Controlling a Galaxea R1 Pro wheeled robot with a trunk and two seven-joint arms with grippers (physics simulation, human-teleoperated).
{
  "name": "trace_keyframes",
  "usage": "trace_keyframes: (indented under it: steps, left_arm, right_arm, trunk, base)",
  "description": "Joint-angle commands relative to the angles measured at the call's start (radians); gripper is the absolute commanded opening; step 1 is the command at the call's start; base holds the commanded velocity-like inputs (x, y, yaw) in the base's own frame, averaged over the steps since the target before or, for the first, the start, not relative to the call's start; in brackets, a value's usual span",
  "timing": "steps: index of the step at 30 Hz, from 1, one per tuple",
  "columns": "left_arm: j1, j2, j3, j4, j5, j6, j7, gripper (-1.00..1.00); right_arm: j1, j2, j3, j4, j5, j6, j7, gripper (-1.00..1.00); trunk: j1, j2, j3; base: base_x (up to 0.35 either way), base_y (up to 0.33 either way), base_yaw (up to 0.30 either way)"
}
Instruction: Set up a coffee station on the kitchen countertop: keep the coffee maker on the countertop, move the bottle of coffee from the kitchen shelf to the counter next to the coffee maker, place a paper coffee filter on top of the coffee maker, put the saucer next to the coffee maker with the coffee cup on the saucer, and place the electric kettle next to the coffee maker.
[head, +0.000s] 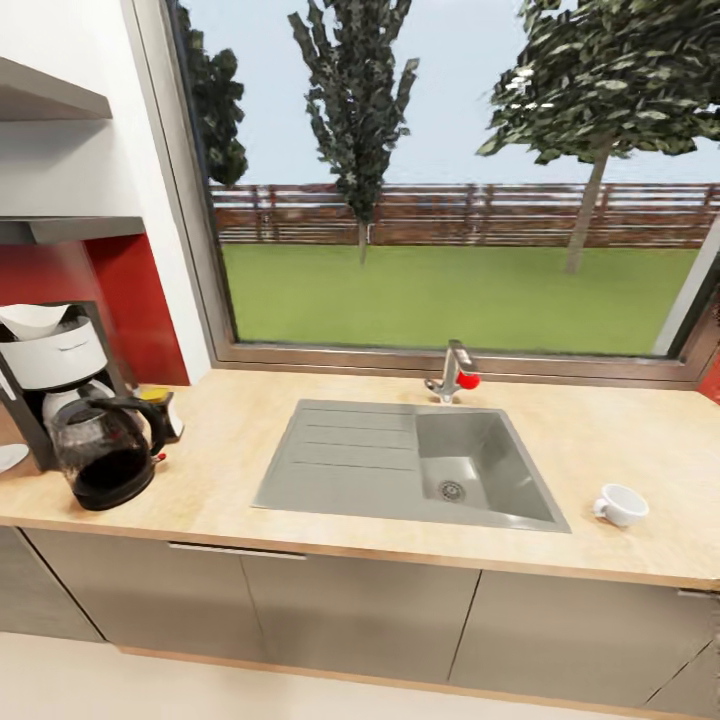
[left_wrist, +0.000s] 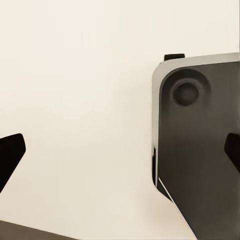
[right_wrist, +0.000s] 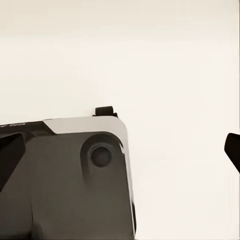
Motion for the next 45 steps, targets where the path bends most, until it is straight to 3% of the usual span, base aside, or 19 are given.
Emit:
trace_keyframes:
  steps: [1, 6, 23, 37, 45]
  left_arm:
    - [-0.001, 0.0, 0.004, 0.001, -0.01, -0.003, 0.005, 1.0]
    - [-0.001, 0.001, 0.007, 0.0, -0.008, -0.003, 0.005, 1.0]
    - [-0.001, 0.009, 0.008, 0.001, -0.006, -0.003, 0.005, 1.0]
    - [0.002, 0.015, 0.01, 0.001, -0.006, -0.004, 0.004, 1.0]
    - [0.002, 0.014, 0.01, 0.0, -0.006, -0.003, 0.005, 1.0]
  right_arm:
    - [-0.001, -0.003, 0.001, 0.001, -0.009, -0.004, 0.0, 1.0]
    - [0.0, -0.02, 0.001, 0.001, -0.009, -0.004, 0.0, 1.0]
    - [0.001, -0.022, 0.001, 0.001, -0.009, -0.005, 0.001, 1.0]
    - [0.001, -0.021, 0.001, 0.0, -0.009, -0.004, 0.002, 1.0]
    - [0.0, -0.013, 0.003, -0.001, -0.008, -0.006, 0.002, 1.0]
  trunk:
    - [0.0, -0.002, -0.002]
    - [0.0, -0.002, -0.002]
    - [0.0, -0.002, -0.002]
    - [0.0, -0.002, -0.002]
    - [0.0, -0.002, -0.002]
  base:
    - [0.0, -0.288, 0.0]
    - [0.0, -0.288, 0.0]
    - [0.027, -0.286, 0.0]
    - [0.0, -0.012, -0.252]
    - [-0.091, 0.0, -0.07]
